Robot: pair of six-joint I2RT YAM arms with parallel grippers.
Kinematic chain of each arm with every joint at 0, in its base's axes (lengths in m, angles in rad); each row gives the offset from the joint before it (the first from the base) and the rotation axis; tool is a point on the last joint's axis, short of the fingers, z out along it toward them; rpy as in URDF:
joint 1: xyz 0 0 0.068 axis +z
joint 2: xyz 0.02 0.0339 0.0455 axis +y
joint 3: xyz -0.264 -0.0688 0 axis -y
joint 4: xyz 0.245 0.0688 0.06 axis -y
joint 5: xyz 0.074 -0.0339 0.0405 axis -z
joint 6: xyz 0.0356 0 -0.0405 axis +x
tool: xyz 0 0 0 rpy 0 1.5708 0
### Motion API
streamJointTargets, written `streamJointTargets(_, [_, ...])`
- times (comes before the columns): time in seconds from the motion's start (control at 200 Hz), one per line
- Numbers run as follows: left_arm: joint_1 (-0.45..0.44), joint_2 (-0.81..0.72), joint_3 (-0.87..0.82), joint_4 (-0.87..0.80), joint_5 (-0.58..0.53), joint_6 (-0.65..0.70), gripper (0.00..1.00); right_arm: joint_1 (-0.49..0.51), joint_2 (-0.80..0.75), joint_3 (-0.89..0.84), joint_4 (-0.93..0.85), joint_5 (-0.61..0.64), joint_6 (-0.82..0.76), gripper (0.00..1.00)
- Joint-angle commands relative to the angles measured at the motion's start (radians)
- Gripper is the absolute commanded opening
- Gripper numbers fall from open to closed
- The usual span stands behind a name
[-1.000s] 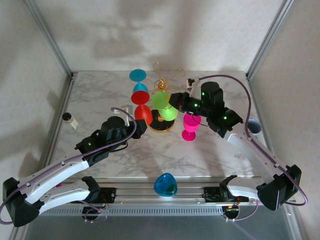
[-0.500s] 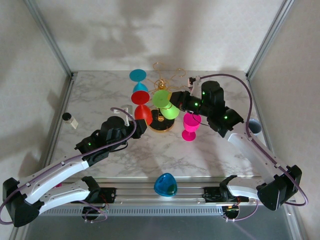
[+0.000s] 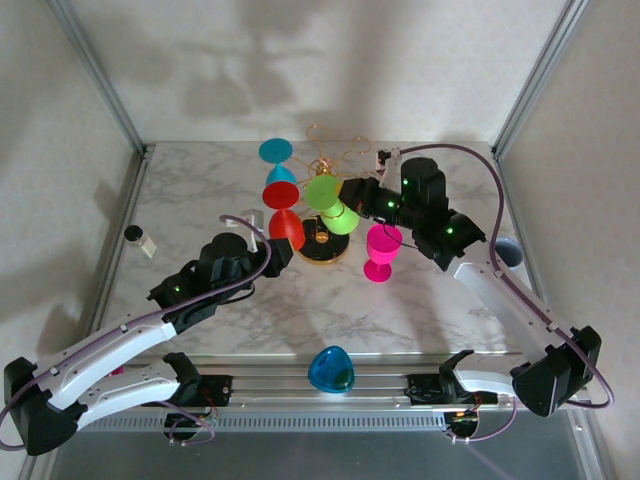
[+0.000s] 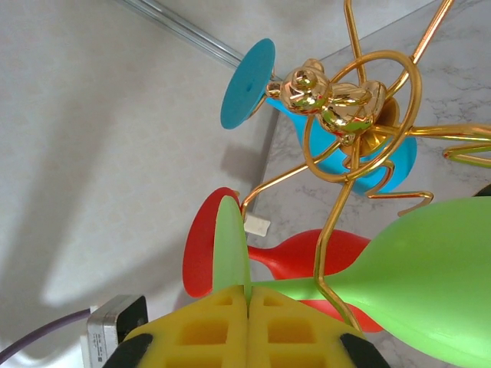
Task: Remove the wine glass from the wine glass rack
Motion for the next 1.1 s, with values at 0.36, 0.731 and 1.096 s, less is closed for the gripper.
streamJointTargets(0.36, [0.008, -0.008, -0.005, 0.013, -0.008, 0.002, 0.35, -0.005, 0.036, 0.059, 0.018, 0.006, -0.025, 0.00])
streamJointTargets(0.731, [0.008, -0.007, -0.007, 0.013, -0.008, 0.003, 0.36, -0.005, 0.041, 0.066, 0.018, -0.068, -0.024, 0.00])
streamJointTargets(1.096, [0.009, -0.002, -0.006, 0.022, -0.003, 0.002, 0.35, -0.005, 0.024, 0.053, 0.013, -0.112, -0.021, 0.00])
